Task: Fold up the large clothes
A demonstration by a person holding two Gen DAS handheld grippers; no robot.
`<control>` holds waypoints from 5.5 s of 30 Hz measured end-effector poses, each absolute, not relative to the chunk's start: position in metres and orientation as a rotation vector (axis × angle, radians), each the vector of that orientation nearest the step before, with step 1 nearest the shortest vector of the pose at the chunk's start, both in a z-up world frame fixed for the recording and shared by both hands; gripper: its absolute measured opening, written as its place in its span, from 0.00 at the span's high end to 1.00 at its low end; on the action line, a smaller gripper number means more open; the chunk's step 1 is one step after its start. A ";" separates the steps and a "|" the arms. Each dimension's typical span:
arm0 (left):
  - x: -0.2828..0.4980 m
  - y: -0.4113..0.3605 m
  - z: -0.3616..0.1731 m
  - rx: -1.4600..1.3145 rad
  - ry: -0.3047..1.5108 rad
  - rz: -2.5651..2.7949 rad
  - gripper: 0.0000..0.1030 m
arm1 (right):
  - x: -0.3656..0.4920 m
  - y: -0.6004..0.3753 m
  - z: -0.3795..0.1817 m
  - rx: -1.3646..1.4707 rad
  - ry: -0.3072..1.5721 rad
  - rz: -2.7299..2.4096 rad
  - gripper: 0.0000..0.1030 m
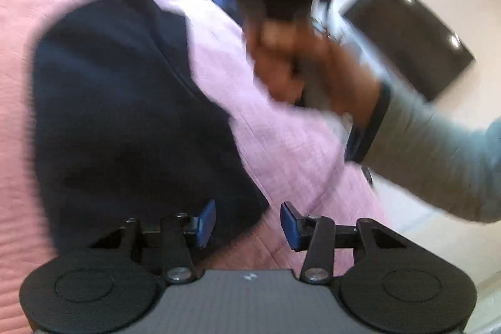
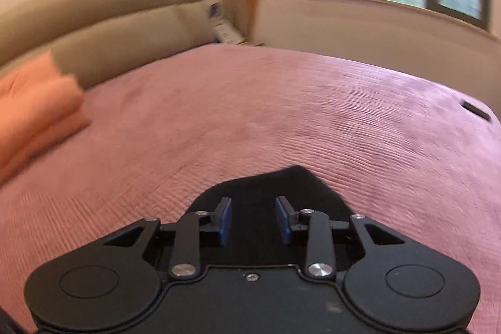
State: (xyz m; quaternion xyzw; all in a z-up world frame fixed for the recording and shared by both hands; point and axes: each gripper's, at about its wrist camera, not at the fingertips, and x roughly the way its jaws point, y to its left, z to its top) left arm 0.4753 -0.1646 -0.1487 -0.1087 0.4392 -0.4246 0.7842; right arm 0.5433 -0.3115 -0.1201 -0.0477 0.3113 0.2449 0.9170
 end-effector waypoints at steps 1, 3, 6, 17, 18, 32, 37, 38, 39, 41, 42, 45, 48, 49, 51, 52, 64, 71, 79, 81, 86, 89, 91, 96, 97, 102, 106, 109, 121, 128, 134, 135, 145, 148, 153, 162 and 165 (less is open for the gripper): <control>0.482 -0.153 -0.142 -0.268 0.918 -0.859 0.54 | 0.549 -0.303 -0.129 -0.136 0.649 0.499 0.62; 0.499 -0.131 -0.138 -0.345 0.859 -0.747 0.54 | 0.556 -0.294 -0.145 -0.222 0.672 0.455 0.70; 0.528 -0.124 -0.152 -0.355 0.810 -0.631 0.54 | 0.566 -0.299 -0.192 -0.379 0.757 0.271 0.71; 0.507 -0.157 -0.209 -0.164 0.987 -0.780 0.62 | 0.557 -0.356 -0.195 -0.126 0.793 0.131 0.59; 0.507 -0.155 -0.212 -0.160 0.997 -0.778 0.62 | 0.551 -0.356 -0.184 -0.119 0.777 0.127 0.59; 0.494 -0.148 -0.204 -0.154 1.042 -0.852 0.62 | 0.459 -0.345 -0.194 0.014 0.883 0.359 0.83; 0.488 -0.132 -0.178 -0.076 0.980 -0.837 0.63 | 0.422 -0.367 -0.209 -0.035 1.075 0.339 0.82; 0.491 -0.131 -0.168 -0.048 0.933 -0.817 0.63 | 0.415 -0.371 -0.213 -0.043 1.105 0.331 0.82; 0.497 -0.130 -0.159 -0.030 0.884 -0.797 0.63 | 0.411 -0.374 -0.211 -0.039 1.114 0.331 0.81; 0.515 -0.131 -0.147 -0.027 0.820 -0.782 0.63 | 0.408 -0.381 -0.194 -0.020 1.070 0.313 0.80; 0.526 -0.132 -0.146 -0.036 0.811 -0.773 0.63 | 0.411 -0.384 -0.182 -0.001 1.022 0.303 0.79; 0.549 -0.149 -0.166 -0.002 0.895 -0.766 0.63 | 0.441 -0.386 -0.148 0.082 0.865 0.304 0.76; 0.528 -0.169 -0.182 0.154 0.882 -0.809 0.32 | 0.482 -0.371 -0.145 0.086 0.806 0.332 0.73; 0.518 -0.174 -0.182 0.187 0.874 -0.832 0.24 | 0.494 -0.365 -0.151 0.064 0.809 0.339 0.71; 0.500 -0.181 -0.181 0.235 0.872 -0.841 0.24 | 0.509 -0.358 -0.171 0.008 0.846 0.318 0.72; 0.493 -0.182 -0.180 0.244 0.877 -0.851 0.26 | 0.513 -0.360 -0.184 -0.023 0.871 0.284 0.69; 0.507 -0.136 -0.157 -0.039 0.965 -0.856 0.64 | 0.546 -0.376 -0.123 0.058 0.748 0.369 0.54; 0.525 -0.135 -0.181 -0.082 1.012 -0.872 0.75 | 0.617 -0.324 -0.210 -0.092 0.874 0.335 0.65; 0.494 -0.100 -0.204 -0.288 1.097 -0.854 0.86 | 0.587 -0.390 -0.192 0.016 0.861 0.181 0.47; 0.486 -0.099 -0.203 -0.262 1.135 -0.879 0.86 | 0.563 -0.400 -0.174 0.021 0.857 0.178 0.35; 0.480 -0.079 -0.180 -0.263 1.135 -0.888 0.78 | 0.490 -0.411 -0.142 0.014 0.910 0.202 0.23; 0.485 -0.073 -0.163 -0.219 1.094 -0.839 0.67 | 0.452 -0.418 -0.139 0.172 0.999 0.210 0.22; 0.492 -0.070 -0.157 -0.224 1.056 -0.781 0.50 | 0.429 -0.420 -0.143 0.319 1.040 0.187 0.22; 0.508 -0.072 -0.168 -0.267 1.012 -0.653 0.46 | 0.410 -0.395 -0.172 0.308 1.071 0.085 0.21; 0.511 -0.073 -0.168 -0.257 1.008 -0.644 0.43 | 0.408 -0.392 -0.180 0.277 1.065 0.063 0.21; 0.516 -0.091 -0.192 -0.205 1.029 -0.579 0.34 | 0.405 -0.410 -0.214 0.296 1.122 -0.018 0.15; 0.526 -0.090 -0.212 -0.261 1.068 -0.587 0.27 | 0.410 -0.424 -0.207 0.343 1.110 0.095 0.08; 0.533 -0.082 -0.217 -0.330 1.078 -0.612 0.26 | 0.416 -0.432 -0.201 0.398 1.087 0.168 0.08; 0.563 -0.077 -0.251 -0.600 1.127 -0.684 0.10 | 0.438 -0.450 -0.217 0.502 1.130 0.325 0.04; 0.572 -0.077 -0.263 -0.664 1.147 -0.695 0.10 | 0.451 -0.451 -0.226 0.549 1.128 0.376 0.00; 0.566 -0.097 -0.258 -0.557 1.044 -0.694 0.41 | 0.442 -0.436 -0.216 0.524 1.016 0.442 0.41; 0.562 -0.097 -0.253 -0.554 1.021 -0.700 0.44 | 0.441 -0.435 -0.212 0.517 1.003 0.437 0.45; 0.520 -0.047 -0.160 -0.551 0.797 -0.852 0.45 | 0.391 -0.375 -0.114 0.406 0.825 0.529 0.50; 0.490 -0.012 -0.136 -0.556 0.768 -0.861 0.45 | 0.360 -0.343 -0.089 0.390 0.789 0.543 0.50; 0.432 0.039 -0.136 -0.597 0.772 -0.852 0.44 | 0.314 -0.294 -0.086 0.363 0.808 0.541 0.50; 0.379 0.088 -0.266 -0.683 0.953 -0.623 0.36 | 0.276 -0.249 -0.193 0.318 0.995 0.469 0.48; 0.342 0.121 -0.273 -0.765 0.852 -0.616 0.37 | 0.257 -0.256 -0.194 0.350 0.935 0.460 0.36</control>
